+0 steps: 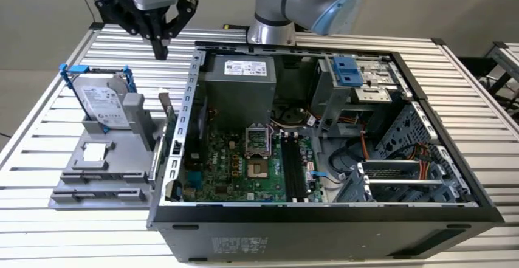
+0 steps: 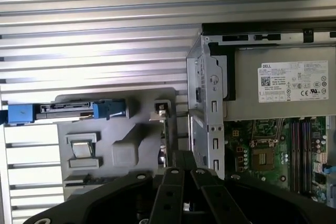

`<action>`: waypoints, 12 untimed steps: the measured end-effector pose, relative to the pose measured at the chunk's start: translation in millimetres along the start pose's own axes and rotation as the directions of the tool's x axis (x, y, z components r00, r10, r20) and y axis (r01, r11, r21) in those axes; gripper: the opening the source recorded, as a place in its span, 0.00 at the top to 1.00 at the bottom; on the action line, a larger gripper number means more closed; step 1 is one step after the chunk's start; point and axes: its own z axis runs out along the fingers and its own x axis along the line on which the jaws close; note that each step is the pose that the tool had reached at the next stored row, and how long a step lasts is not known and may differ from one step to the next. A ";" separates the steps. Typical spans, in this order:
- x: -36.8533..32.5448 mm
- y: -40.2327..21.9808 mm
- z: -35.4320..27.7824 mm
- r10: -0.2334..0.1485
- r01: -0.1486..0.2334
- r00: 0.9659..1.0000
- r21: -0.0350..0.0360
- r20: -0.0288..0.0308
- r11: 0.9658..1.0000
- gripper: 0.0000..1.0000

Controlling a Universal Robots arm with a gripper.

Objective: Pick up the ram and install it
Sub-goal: 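Reach for the ram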

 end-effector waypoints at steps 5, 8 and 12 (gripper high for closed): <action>10.2 -0.7 -0.2 0.000 0.000 1.000 0.000 0.000 1.000 1.00; 17.0 -1.2 -0.4 0.000 0.000 1.000 0.000 0.000 1.000 1.00; 27.6 -1.9 -0.6 0.000 0.000 1.000 0.000 0.000 1.000 1.00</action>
